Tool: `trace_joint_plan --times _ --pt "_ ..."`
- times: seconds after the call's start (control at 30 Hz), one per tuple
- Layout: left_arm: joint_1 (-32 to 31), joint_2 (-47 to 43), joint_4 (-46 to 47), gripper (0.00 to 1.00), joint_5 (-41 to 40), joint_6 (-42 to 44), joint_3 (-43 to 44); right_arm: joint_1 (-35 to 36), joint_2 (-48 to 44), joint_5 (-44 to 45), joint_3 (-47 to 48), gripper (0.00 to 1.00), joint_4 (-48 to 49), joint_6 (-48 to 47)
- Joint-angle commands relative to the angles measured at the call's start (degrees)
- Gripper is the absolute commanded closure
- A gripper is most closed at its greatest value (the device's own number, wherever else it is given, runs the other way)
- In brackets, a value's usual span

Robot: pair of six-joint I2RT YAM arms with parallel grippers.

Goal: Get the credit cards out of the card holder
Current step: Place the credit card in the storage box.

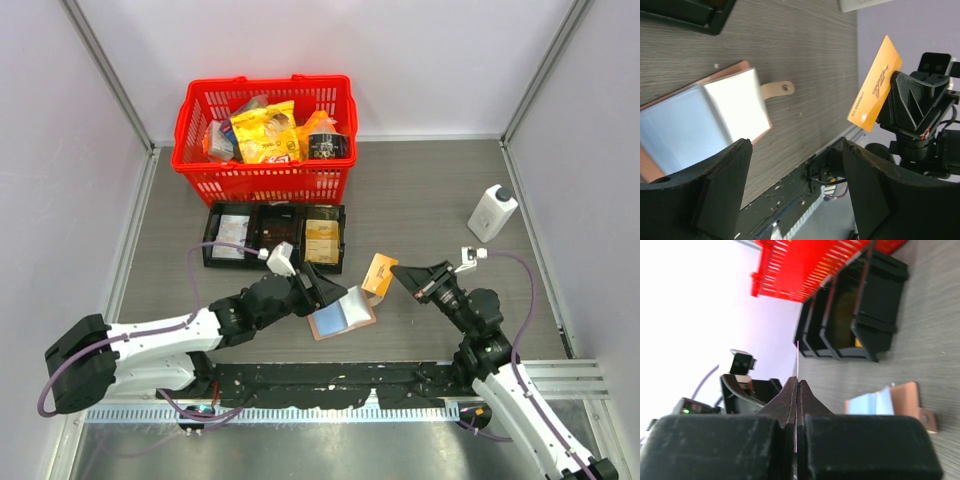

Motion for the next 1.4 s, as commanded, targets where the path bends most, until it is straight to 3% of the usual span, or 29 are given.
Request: trace_joint_plan --times 0.0,0.2,0.33,0.57,0.93,1.03,1.1,1.23,1.37 --pt "-1.4 0.9 14.9 0.23 0.2 -0.2 -0.2 0.3 -4.8 4.3 0.7 0.99 2.5 6.2" --pt "-2.7 7.4 28.4 0.25 1.4 0.3 1.9 0.4 -6.2 3.9 0.8 0.99 2.8 7.4" --pt "-2.9 12.0 30.5 0.29 2.5 1.5 5.7 0.5 -6.5 3.7 0.5 0.99 4.2 8.5" --pt "-3.0 16.5 35.7 0.47 2.4 1.0 6.9 0.4 -7.9 3.4 0.2 0.99 4.9 9.7" --pt "-3.1 17.1 41.2 0.87 2.5 1.8 5.5 0.6 -7.7 2.5 -0.1 0.98 5.8 10.0" --pt "-2.9 15.7 40.3 0.93 4.5 3.9 4.7 0.6 -7.1 1.7 1.2 0.82 4.8 7.6" --pt "-2.2 14.1 36.7 0.97 7.6 6.1 4.7 0.6 -6.2 0.9 2.6 0.6 3.4 5.2" --pt "0.6 9.0 26.4 1.0 16.0 11.5 5.3 0.7 -3.7 -2.6 6.9 0.45 0.1 -2.2" --pt "3.6 2.3 11.5 1.0 23.1 20.2 7.3 0.5 0.7 -8.1 12.2 0.42 -3.5 -11.4"
